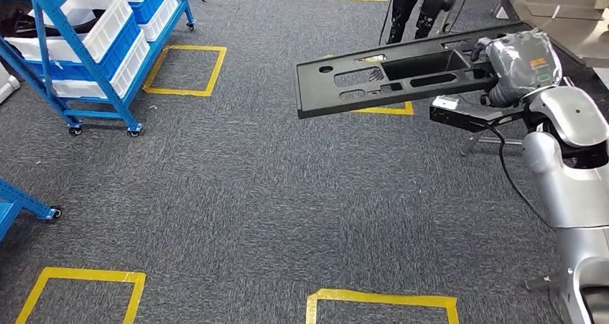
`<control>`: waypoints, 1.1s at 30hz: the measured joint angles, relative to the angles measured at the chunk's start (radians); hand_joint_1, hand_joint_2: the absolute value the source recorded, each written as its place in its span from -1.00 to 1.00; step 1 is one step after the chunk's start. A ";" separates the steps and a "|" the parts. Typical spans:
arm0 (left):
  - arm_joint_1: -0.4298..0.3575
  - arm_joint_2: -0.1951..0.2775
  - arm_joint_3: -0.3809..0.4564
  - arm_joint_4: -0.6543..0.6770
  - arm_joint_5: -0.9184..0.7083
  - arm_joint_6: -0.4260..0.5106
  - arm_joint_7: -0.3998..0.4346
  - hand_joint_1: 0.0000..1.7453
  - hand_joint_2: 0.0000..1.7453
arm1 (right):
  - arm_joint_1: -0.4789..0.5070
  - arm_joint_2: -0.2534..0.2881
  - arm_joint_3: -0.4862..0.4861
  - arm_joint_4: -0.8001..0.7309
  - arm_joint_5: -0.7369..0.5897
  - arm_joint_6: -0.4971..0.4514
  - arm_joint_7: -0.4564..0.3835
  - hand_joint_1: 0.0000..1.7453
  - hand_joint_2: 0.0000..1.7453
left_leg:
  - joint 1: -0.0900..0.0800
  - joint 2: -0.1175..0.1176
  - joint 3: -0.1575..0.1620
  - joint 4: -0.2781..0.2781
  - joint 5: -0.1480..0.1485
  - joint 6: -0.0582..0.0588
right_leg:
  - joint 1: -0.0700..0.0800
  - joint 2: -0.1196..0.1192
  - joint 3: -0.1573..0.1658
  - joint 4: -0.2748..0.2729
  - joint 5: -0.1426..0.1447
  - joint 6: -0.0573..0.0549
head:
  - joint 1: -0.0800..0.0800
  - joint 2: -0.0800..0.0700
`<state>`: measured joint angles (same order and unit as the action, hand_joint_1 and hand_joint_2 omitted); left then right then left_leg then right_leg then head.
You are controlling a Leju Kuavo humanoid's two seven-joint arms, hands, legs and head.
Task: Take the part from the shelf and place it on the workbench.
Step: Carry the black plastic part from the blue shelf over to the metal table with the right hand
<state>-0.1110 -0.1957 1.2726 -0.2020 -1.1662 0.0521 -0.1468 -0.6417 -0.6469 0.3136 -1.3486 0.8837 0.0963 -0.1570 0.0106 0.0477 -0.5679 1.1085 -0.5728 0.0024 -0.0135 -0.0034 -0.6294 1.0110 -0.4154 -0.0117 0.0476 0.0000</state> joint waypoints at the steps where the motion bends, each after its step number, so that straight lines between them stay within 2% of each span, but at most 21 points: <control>1: 0.001 0.000 0.000 0.000 0.000 0.000 0.000 -1.00 1.00 | -0.002 0.004 -0.001 -0.001 0.004 0.001 0.001 1.00 1.00 | 0.000 -0.025 -0.036 0.070 -0.032 0.001 | 0.001 0.011 0.001 0.000 -0.001 -0.005 | 0.000 0.000; 3: 0.003 -0.001 0.000 0.000 0.000 -0.002 0.001 -1.00 1.00 | -0.003 0.011 -0.001 -0.001 0.013 0.004 0.004 1.00 1.00 | -0.001 -0.042 -0.103 0.184 -0.066 0.003 | 0.005 0.039 0.001 0.002 -0.003 -0.010 | 0.000 0.000; 4: 0.003 -0.001 0.000 0.000 0.000 -0.002 0.002 -1.00 1.00 | -0.003 0.014 -0.001 -0.001 0.018 0.005 0.006 1.00 1.00 | -0.001 -0.044 -0.116 0.194 -0.052 0.005 | 0.006 0.055 0.002 0.004 -0.005 -0.010 | 0.000 0.000; 6: 0.004 -0.001 0.000 0.000 0.000 -0.002 0.003 -1.00 1.00 | -0.004 0.017 -0.002 -0.001 0.026 0.006 0.007 1.00 1.00 | -0.001 -0.062 -0.090 0.104 0.026 0.012 | 0.007 0.087 0.004 0.011 -0.009 -0.009 | 0.000 0.000; 8: 0.006 0.001 0.000 0.000 0.000 -0.002 0.003 -1.00 1.00 | -0.007 0.022 -0.001 -0.001 0.029 0.006 0.007 1.00 1.00 | 0.001 -0.112 -0.044 -0.020 0.088 0.021 | 0.007 0.116 0.001 0.021 -0.015 -0.003 | 0.000 0.000; 10: 0.006 0.004 0.000 0.000 0.000 -0.003 0.003 -1.00 1.00 | -0.011 0.027 -0.001 -0.001 0.029 0.006 0.007 1.00 1.00 | 0.001 -0.136 -0.023 -0.071 0.097 0.025 | 0.002 0.142 -0.009 0.025 -0.015 0.010 | 0.000 0.000; 12: 0.001 0.002 0.000 0.000 0.000 -0.003 0.003 -1.00 1.00 | -0.012 0.027 -0.002 0.000 0.030 0.006 0.007 1.00 1.00 | -0.001 -0.111 -0.013 -0.086 0.101 0.031 | -0.006 0.165 -0.015 0.020 -0.010 0.025 | -0.001 0.000; 13: 0.000 0.001 0.000 0.000 0.000 -0.003 0.003 -1.00 1.00 | -0.012 0.025 -0.003 0.000 0.030 0.006 0.007 1.00 1.00 | -0.001 -0.097 -0.006 -0.096 0.105 0.037 | -0.006 0.153 -0.018 0.025 -0.014 0.031 | 0.001 0.000; 14: 0.000 0.000 0.000 0.000 0.000 -0.004 0.003 -1.00 1.00 | -0.014 0.023 -0.003 0.000 0.031 0.006 0.007 1.00 1.00 | 0.000 -0.082 0.001 -0.106 0.109 0.042 | -0.004 0.125 -0.029 0.047 -0.027 0.035 | 0.002 0.000; 16: 0.003 0.000 0.000 0.000 0.000 -0.004 0.003 -1.00 1.00 | -0.019 0.023 -0.005 0.001 0.032 0.007 0.007 1.00 1.00 | -0.002 -0.053 0.011 -0.118 0.111 0.048 | -0.002 0.047 -0.078 0.149 -0.077 0.043 | 0.005 0.000; 17: 0.004 0.001 0.000 0.000 0.000 -0.004 0.003 -1.00 1.00 | -0.019 0.025 -0.005 0.001 0.033 0.007 0.007 1.00 1.00 | -0.004 -0.039 0.012 -0.118 0.109 0.049 | -0.005 0.024 -0.111 0.212 -0.101 0.048 | 0.005 0.000; 19: 0.005 0.001 0.000 0.000 0.000 -0.006 0.003 -1.00 1.00 | -0.016 0.026 -0.005 0.002 0.034 0.008 0.007 1.00 1.00 | -0.006 -0.009 0.016 -0.118 0.102 0.049 | -0.012 0.007 -0.148 0.272 -0.107 0.055 | 0.005 0.000; 20: 0.005 0.001 0.000 0.000 0.000 -0.007 0.003 -1.00 1.00 | -0.014 0.026 -0.005 0.003 0.035 0.009 0.007 1.00 1.00 | -0.006 0.005 0.019 -0.117 0.098 0.048 | -0.015 0.001 -0.137 0.246 -0.084 0.057 | 0.005 0.000; 22: 0.005 0.001 0.000 0.000 0.000 -0.009 0.003 -1.00 1.00 | -0.014 0.026 -0.005 0.003 0.037 0.009 0.007 1.00 1.00 | -0.007 0.031 0.029 -0.115 0.087 0.041 | -0.014 -0.033 -0.071 0.117 -0.022 0.056 | 0.005 0.000; 24: 0.004 0.001 0.000 0.000 0.000 -0.010 0.003 -1.00 1.00 | -0.015 0.026 -0.005 0.003 0.038 0.009 0.007 1.00 1.00 | -0.012 0.052 0.037 -0.113 0.076 0.030 | -0.003 -0.067 -0.019 0.022 0.006 0.047 | 0.005 0.000; 25: 0.002 0.001 0.000 0.000 0.000 -0.009 0.003 -1.00 1.00 | -0.016 0.026 -0.005 0.003 0.038 0.009 0.007 1.00 1.00 | -0.014 0.062 0.041 -0.113 0.071 0.024 | 0.004 -0.071 -0.012 0.010 0.003 0.041 | 0.005 0.000; 27: -0.001 0.000 0.000 0.000 0.000 -0.010 0.003 -1.00 1.00 | -0.017 0.023 -0.005 0.002 0.039 0.009 0.007 1.00 1.00 | -0.014 0.083 0.048 -0.113 0.061 0.011 | 0.007 -0.043 -0.011 0.008 0.002 0.028 | 0.005 0.000; 28: -0.002 0.000 0.000 0.000 0.000 -0.010 0.003 -1.00 1.00 | -0.017 0.021 -0.006 0.002 0.039 0.009 0.007 1.00 1.00 | -0.011 0.076 0.049 -0.107 0.053 0.006 | 0.005 -0.031 -0.008 0.005 0.002 0.021 | 0.005 0.000; 30: -0.001 0.000 0.000 0.000 0.000 -0.010 0.004 -1.00 1.00 | -0.020 0.019 -0.007 0.000 0.042 0.009 0.007 1.00 1.00 | -0.006 0.023 0.023 -0.041 0.012 0.000 | 0.000 -0.009 0.000 -0.003 0.003 0.007 | 0.005 0.000; 31: 0.000 0.000 0.000 0.000 0.000 -0.010 0.005 -1.00 1.00 | -0.022 0.020 -0.007 0.000 0.043 0.009 0.007 1.00 1.00 | -0.005 -0.010 -0.007 0.024 -0.018 0.000 | 0.001 0.003 0.002 -0.004 0.002 0.002 | 0.005 0.000; 33: 0.002 0.000 0.000 0.000 0.000 -0.010 0.005 -1.00 1.00 | -0.021 0.024 -0.007 0.000 0.043 0.009 0.007 1.00 1.00 | -0.004 -0.039 -0.085 0.159 -0.064 0.000 | 0.003 0.031 0.004 -0.002 -0.001 -0.004 | 0.005 0.000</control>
<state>-0.1094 -0.1958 1.2726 -0.2018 -1.1662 0.0422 -0.1413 -0.6630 -0.6225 0.3063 -1.3489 0.9271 0.1051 -0.1499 0.0068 0.0088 -0.6529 1.2673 -0.6370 0.0026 -0.0106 0.0273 -0.6257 1.0086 -0.4162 -0.0160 0.0524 0.0000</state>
